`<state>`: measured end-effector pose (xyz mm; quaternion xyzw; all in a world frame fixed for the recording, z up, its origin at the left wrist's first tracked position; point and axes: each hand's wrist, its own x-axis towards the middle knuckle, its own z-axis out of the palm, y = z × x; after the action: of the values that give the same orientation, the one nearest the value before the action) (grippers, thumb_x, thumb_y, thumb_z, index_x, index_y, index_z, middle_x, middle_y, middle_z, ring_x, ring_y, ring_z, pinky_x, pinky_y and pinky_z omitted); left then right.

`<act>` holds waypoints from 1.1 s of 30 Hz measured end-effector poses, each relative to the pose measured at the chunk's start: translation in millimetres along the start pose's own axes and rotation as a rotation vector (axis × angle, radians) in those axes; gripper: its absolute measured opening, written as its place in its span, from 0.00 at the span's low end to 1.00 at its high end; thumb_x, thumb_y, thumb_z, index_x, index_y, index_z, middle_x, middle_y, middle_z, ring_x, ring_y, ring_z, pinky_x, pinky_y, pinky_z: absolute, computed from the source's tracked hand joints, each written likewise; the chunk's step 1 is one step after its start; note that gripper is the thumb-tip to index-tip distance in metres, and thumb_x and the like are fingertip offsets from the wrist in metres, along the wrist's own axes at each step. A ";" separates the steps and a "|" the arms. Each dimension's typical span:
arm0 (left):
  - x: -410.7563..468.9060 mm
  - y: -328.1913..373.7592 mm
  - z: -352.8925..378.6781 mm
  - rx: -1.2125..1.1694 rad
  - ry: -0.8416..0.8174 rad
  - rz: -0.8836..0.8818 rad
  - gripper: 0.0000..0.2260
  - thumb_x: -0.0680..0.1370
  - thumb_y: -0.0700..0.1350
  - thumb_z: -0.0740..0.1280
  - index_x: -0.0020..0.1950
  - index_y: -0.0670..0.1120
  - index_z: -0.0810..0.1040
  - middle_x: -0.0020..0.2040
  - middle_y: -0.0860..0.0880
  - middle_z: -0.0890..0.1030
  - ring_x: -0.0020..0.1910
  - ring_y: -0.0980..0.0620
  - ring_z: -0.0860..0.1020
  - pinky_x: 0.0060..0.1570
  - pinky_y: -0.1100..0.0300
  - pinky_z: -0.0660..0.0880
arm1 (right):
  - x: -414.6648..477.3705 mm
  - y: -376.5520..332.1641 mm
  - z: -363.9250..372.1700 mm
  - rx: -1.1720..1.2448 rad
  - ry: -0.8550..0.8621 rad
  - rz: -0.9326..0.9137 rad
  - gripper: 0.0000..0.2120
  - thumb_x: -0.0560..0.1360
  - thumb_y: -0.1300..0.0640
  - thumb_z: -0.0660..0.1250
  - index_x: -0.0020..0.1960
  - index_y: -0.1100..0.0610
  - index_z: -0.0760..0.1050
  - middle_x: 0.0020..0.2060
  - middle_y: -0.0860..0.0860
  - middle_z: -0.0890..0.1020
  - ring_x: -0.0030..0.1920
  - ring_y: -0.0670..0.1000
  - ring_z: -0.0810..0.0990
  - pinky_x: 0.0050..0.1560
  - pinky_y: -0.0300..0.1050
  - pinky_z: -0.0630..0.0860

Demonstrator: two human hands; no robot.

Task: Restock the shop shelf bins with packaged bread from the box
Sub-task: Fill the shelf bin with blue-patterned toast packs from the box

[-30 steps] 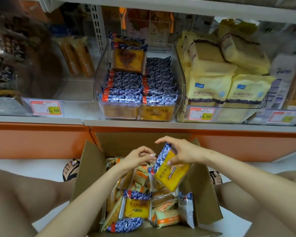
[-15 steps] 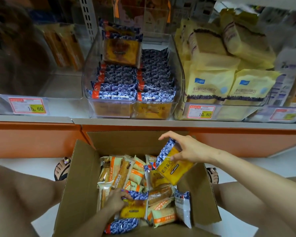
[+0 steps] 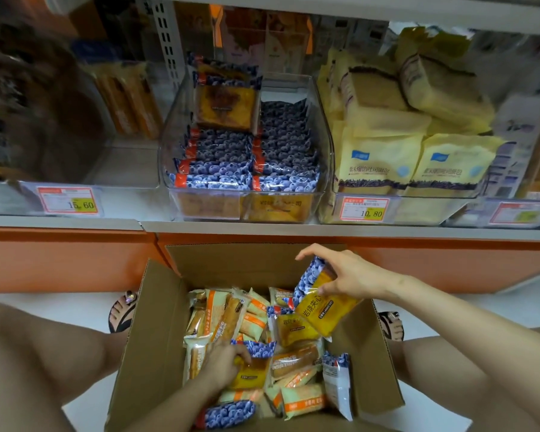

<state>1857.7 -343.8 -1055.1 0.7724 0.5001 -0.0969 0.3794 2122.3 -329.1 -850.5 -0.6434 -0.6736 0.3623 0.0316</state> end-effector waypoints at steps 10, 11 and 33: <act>-16.7 50.2 -103.0 -0.098 0.173 0.308 0.11 0.74 0.37 0.67 0.52 0.51 0.78 0.50 0.56 0.76 0.49 0.59 0.73 0.43 0.77 0.63 | -10.7 -17.8 -21.3 0.068 0.088 -0.089 0.20 0.71 0.59 0.72 0.50 0.40 0.65 0.48 0.58 0.77 0.44 0.55 0.76 0.45 0.53 0.76; -24.4 55.4 -115.5 -0.097 0.185 0.340 0.11 0.74 0.37 0.67 0.53 0.50 0.78 0.49 0.56 0.77 0.48 0.61 0.73 0.43 0.77 0.63 | -13.1 -20.1 -24.6 0.087 0.108 -0.107 0.20 0.71 0.59 0.72 0.50 0.40 0.66 0.48 0.59 0.77 0.43 0.54 0.75 0.45 0.53 0.76; -40.4 123.3 -380.1 -0.372 0.614 0.550 0.10 0.73 0.37 0.70 0.50 0.48 0.76 0.50 0.52 0.77 0.48 0.63 0.76 0.48 0.74 0.72 | -33.5 -71.7 -96.0 0.653 0.722 -0.347 0.09 0.70 0.62 0.73 0.46 0.54 0.75 0.42 0.43 0.76 0.39 0.42 0.71 0.35 0.28 0.68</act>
<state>1855.3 -138.5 -709.9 0.7882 0.3745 0.3327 0.3575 2116.3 -309.5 -727.8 -0.5627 -0.5685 0.2978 0.5211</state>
